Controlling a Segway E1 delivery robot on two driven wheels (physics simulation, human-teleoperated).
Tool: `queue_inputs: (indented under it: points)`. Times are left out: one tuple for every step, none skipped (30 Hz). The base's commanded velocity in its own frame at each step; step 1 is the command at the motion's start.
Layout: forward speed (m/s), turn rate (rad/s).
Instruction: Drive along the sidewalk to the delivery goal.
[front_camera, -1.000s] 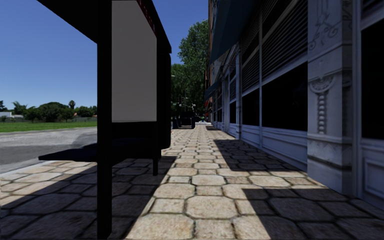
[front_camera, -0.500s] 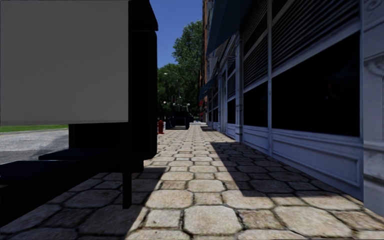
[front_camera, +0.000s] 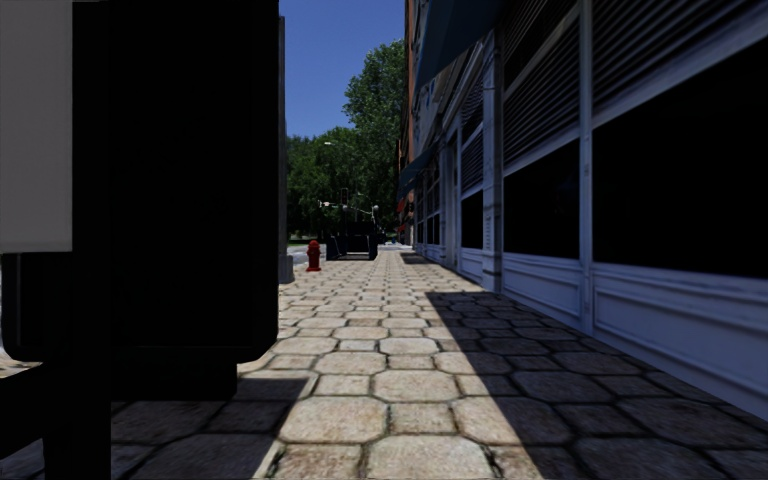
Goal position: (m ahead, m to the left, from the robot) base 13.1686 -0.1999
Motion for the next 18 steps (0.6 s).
queue_inputs:
  points:
    - [2.0,0.0]
    - [2.0,0.0]
    - [2.0,0.0]
    - [2.0,0.0]
    - [2.0,0.0]
    - [2.0,0.0]
    - [2.0,0.0]
    - [2.0,0.0]
    - [2.0,0.0]
    - [2.0,0.0]
    - [2.0,0.0]
    - [2.0,0.0]
    - [2.0,0.0]
    - [2.0,0.0]
    - [2.0,0.0]
    - [2.0,0.0]
    - [2.0,0.0]
    - [2.0,0.0]
